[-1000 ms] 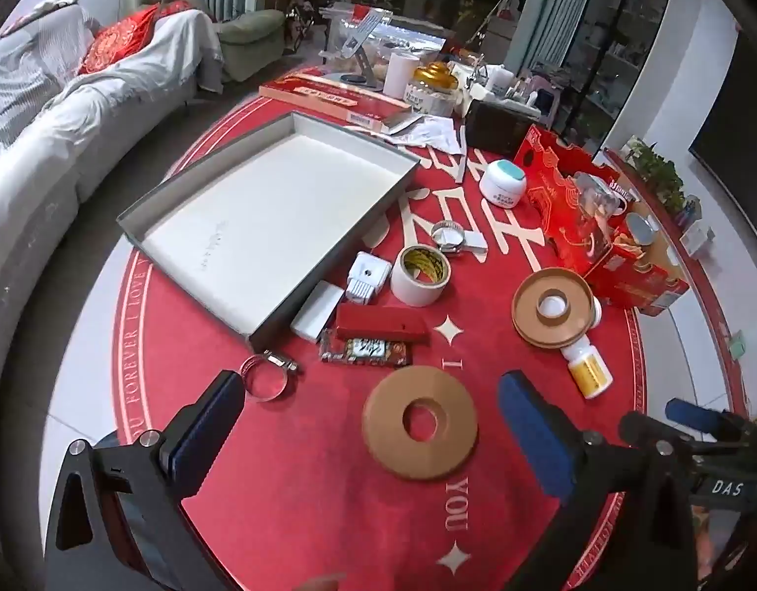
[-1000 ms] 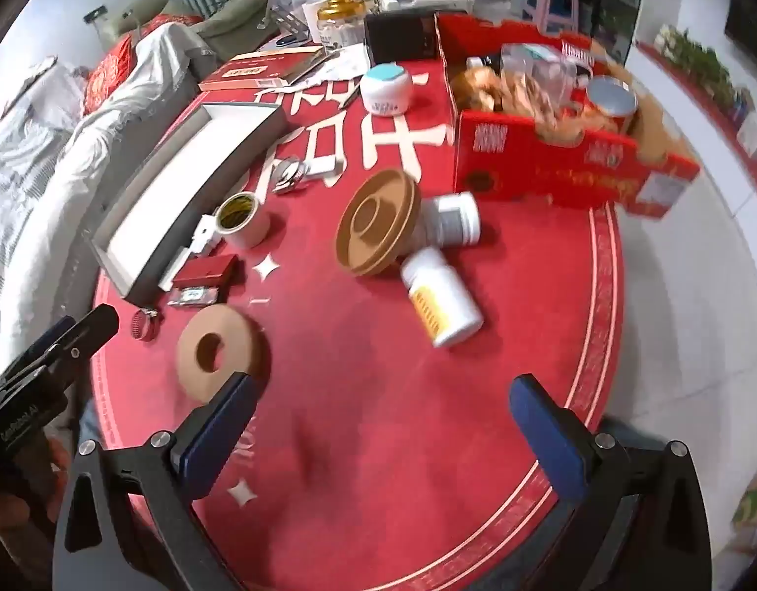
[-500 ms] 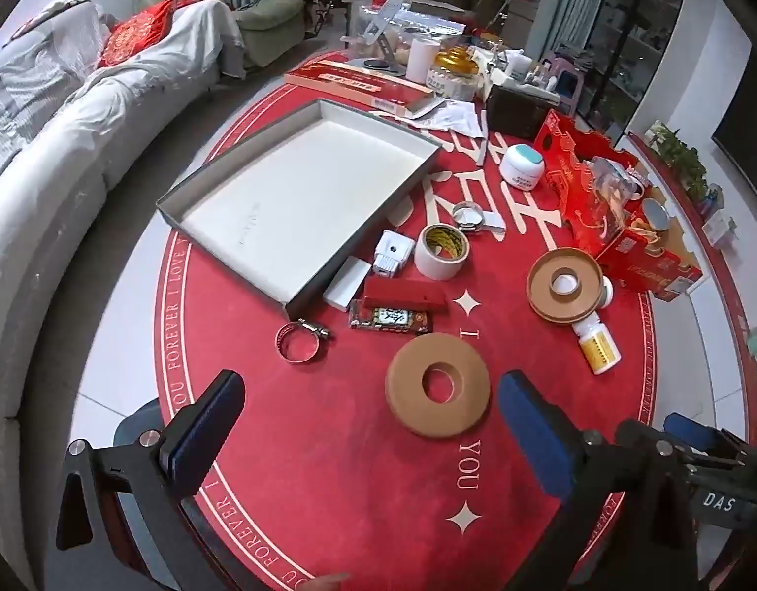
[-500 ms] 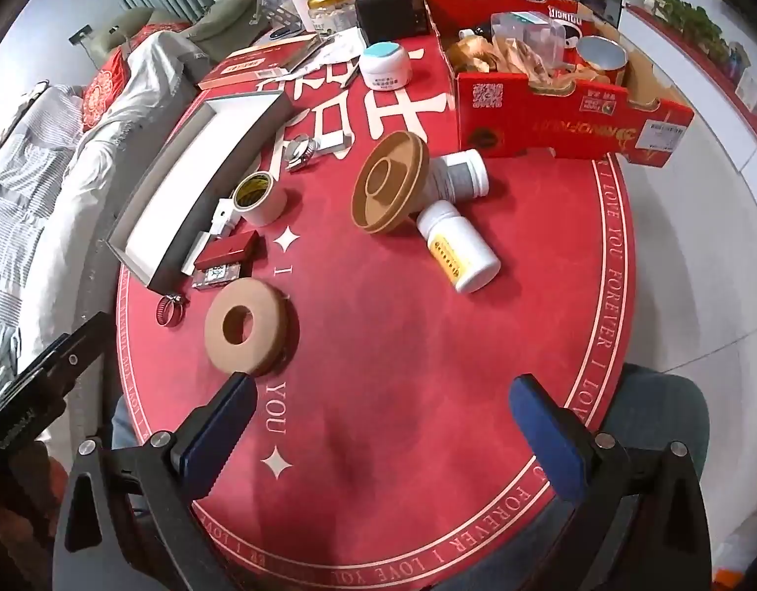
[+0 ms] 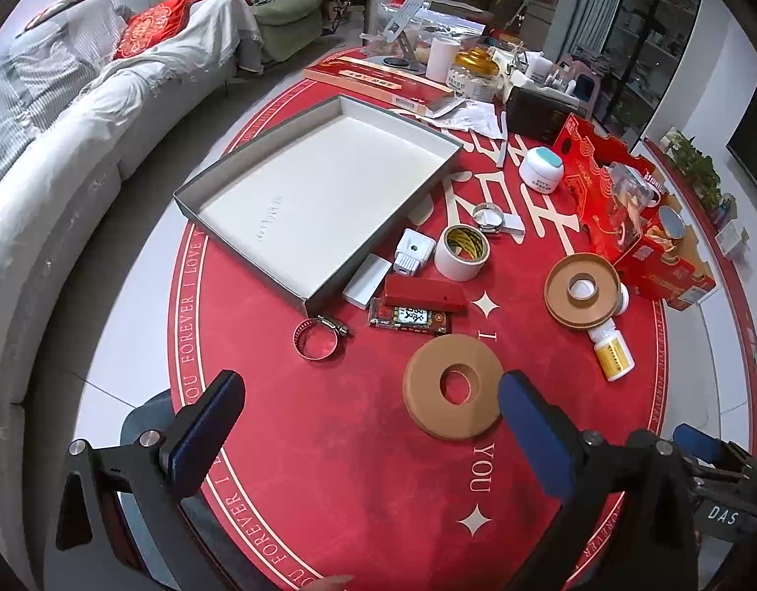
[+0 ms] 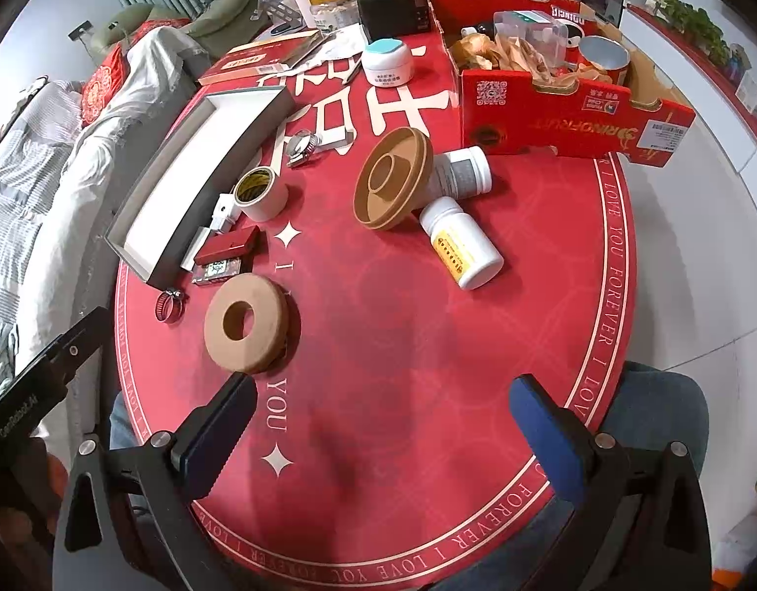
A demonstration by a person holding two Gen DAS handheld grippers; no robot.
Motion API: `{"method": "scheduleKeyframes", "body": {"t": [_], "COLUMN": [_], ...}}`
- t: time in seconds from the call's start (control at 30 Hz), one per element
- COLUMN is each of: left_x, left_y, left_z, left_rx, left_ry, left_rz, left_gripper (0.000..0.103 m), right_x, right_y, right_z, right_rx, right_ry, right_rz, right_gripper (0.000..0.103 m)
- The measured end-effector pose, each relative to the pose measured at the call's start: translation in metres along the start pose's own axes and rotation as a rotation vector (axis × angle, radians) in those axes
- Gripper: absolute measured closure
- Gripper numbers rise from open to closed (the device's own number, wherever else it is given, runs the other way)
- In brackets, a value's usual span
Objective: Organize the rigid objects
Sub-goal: 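Move both tools toward the metal hose clamp on the table, then position the left tool over the hose clamp while the right tool hovers over the tan ring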
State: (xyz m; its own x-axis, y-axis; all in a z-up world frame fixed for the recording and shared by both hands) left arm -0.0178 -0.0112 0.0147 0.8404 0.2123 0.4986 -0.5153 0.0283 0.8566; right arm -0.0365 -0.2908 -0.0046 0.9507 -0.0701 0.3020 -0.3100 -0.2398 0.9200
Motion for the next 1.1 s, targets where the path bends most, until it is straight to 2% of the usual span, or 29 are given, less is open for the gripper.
{"method": "scheduleKeyframes", "body": {"t": [0.13,0.4,0.57,0.77,0.93,1.1], "left_x": [0.007,0.064,0.084,0.065,0.032,0.011], "left_y": [-0.002,0.003,0.000,-0.029,-0.064,-0.093], "left_z": [-0.003,-0.029,-0.034,-0.034,-0.035,-0.036], "left_rx": [0.004,0.013,0.022,0.052,0.088,0.125], "left_ry": [-0.007,0.006,-0.025,-0.035,-0.016,-0.006], "left_rz": [0.015,0.094,0.041,-0.052,-0.162,-0.222], "left_gripper": [0.000,0.000,0.000,0.000,0.000,0.000], "right_x": [0.000,0.007,0.018,0.036,0.054,0.054], "right_y": [0.001,0.004,0.004,0.010,0.018,-0.001], "right_z": [0.001,0.005,0.004,-0.004,-0.021,-0.042], "right_rx": [-0.004,-0.027,-0.047,-0.027,0.082,0.049], "right_ry": [0.001,0.002,0.009,0.002,-0.023,0.043], "right_rz": [0.001,0.008,0.012,0.042,0.055,0.020], "right_gripper": [0.000,0.000,0.000,0.000,0.000,0.000]}}
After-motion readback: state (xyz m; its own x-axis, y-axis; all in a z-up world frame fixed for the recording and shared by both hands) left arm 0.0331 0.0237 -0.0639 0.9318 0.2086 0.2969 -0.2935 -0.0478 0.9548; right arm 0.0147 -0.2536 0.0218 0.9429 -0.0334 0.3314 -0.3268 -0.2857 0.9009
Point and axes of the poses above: each gripper's, at about its wrist camera, not at the fingertips, and y roughly against the way its jaws point, z to its right, x to its top, the point moved 1 cm from there along -y, roughly the way its jaws point, and after that the axes turned 3 degrees about -x, right-handed, at the moved point
